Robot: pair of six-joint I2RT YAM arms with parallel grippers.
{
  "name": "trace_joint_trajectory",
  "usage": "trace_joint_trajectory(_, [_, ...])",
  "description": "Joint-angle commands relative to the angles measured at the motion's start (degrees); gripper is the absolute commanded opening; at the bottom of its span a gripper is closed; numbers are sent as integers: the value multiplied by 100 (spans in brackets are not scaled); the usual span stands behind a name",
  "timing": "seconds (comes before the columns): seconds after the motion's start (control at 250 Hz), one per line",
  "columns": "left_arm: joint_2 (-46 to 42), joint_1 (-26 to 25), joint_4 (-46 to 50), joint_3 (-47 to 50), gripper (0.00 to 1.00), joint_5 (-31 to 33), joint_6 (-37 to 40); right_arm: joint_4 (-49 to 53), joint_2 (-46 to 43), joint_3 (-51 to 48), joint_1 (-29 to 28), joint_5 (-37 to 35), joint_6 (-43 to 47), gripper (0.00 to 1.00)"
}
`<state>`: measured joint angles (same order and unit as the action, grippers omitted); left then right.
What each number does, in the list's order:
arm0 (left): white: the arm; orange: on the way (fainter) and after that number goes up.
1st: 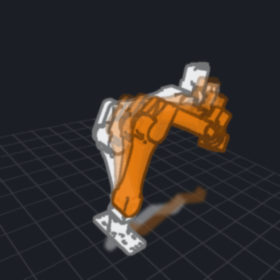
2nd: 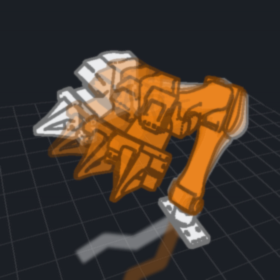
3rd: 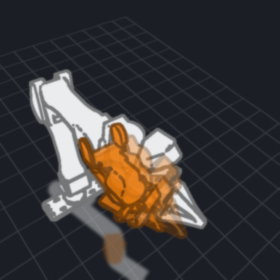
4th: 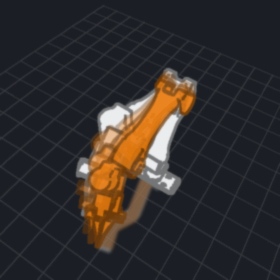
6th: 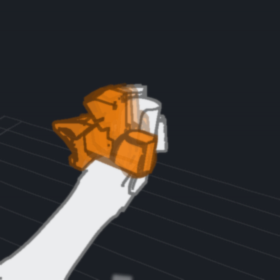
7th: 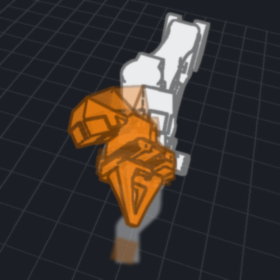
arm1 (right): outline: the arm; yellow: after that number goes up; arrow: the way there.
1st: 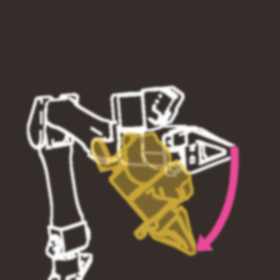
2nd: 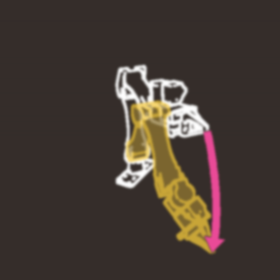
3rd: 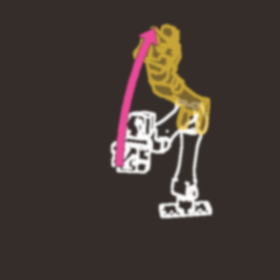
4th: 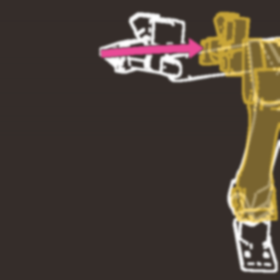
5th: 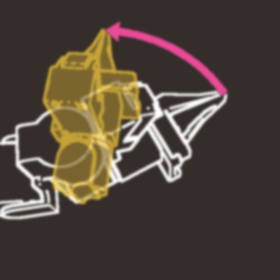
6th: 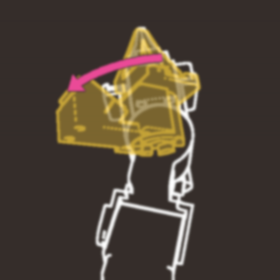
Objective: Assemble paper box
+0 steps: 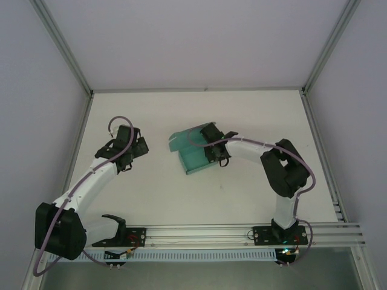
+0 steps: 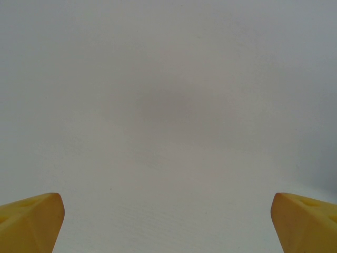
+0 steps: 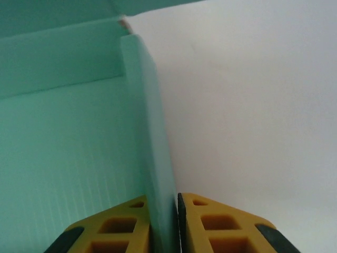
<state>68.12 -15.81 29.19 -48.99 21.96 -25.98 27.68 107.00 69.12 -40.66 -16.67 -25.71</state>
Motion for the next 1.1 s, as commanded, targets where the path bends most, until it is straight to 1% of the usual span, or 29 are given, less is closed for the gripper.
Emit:
trace_joint_trajectory(0.0, [124,54,-266,-100,100,-17,-97,1105,-120,41,-359,-747,-2105,19])
trace_joint_trajectory(0.088, [236,55,-310,-151,100,-140,-72,1504,-98,153,-592,-902,-2595,19])
trace_joint_trajectory(0.208, [294,54,-536,-146,100,-514,88,1517,-103,146,-784,-947,-2674,19])
trace_joint_trajectory(0.283, [282,52,-764,-95,100,-944,361,1462,-133,131,-785,-1022,-2623,20])
trace_joint_trajectory(0.351, [259,58,-998,-50,100,-1467,706,1365,-210,128,-785,-1056,-2496,23])
trace_joint_trajectory(0.411, [209,45,-1269,46,100,-2107,1086,1219,-342,115,-792,-1030,-2235,25])
trace_joint_trajectory(0.423, [196,48,-1476,68,100,-2248,1177,1208,-372,126,-792,-1037,-2190,26])
trace_joint_trajectory(0.451, [169,44,-1679,114,100,-2589,1383,1208,-452,132,-790,-1084,-2107,30])
trace_joint_trajectory(0.499, [131,29,-1913,110,100,-3158,1735,1252,-620,167,-787,-1238,-1995,41])
trace_joint_trajectory(0.515, [126,22,-1960,90,100,-3334,1856,1245,-689,171,-793,-1272,-1928,43])
trace_joint_trajectory(0.555, [163,-8,-2005,-4,100,-3778,2195,1187,-873,155,-787,-1336,-1655,46])
trace_joint_trajectory(0.603, [278,-71,-1965,-175,100,-4251,2637,1074,-1118,109,-783,-1423,-1277,56])
trace_joint_trajectory(0.655, [494,-168,-1798,-433,100,-4604,3119,716,-1414,-42,-770,-1483,-567,78])
trace_joint_trajectory(0.695, [711,-251,-1542,-660,100,-4874,3555,384,-1628,-185,-728,-1339,154,96])
trace_joint_trajectory(0.707, [781,-281,-1468,-730,100,-4959,3683,300,-1687,-221,-714,-1274,363,99])
trace_joint_trajectory(0.735, [937,-338,-1366,-900,100,-5137,3963,142,-1821,-285,-654,-1095,889,100])
trace_joint_trajectory(0.767, [1122,-419,-1001,-1083,100,-5272,4283,20,-1927,-319,-590,-897,1435,100])
trace_joint_trajectory(0.822, [1396,-553,-613,-1406,100,-5384,4716,-21,-2035,-276,-481,-847,2043,100])
trace_joint_trajectory(0.87, [1583,-621,-383,-1623,100,-5416,4993,69,-2060,-162,-355,-621,2625,100])
trace_joint_trajectory(0.918, [1762,-668,-230,-1810,100,-5332,5163,89,-2078,-95,-166,-235,3100,100])
trace_joint_trajectory(1.034, [2194,-692,32,-2201,93,-4943,5296,50,-1981,40,416,739,3985,100])
trace_joint_trajectory(1.098, [2420,-697,260,-2410,89,-4846,5434,130,-1793,210,636,1008,4358,98])
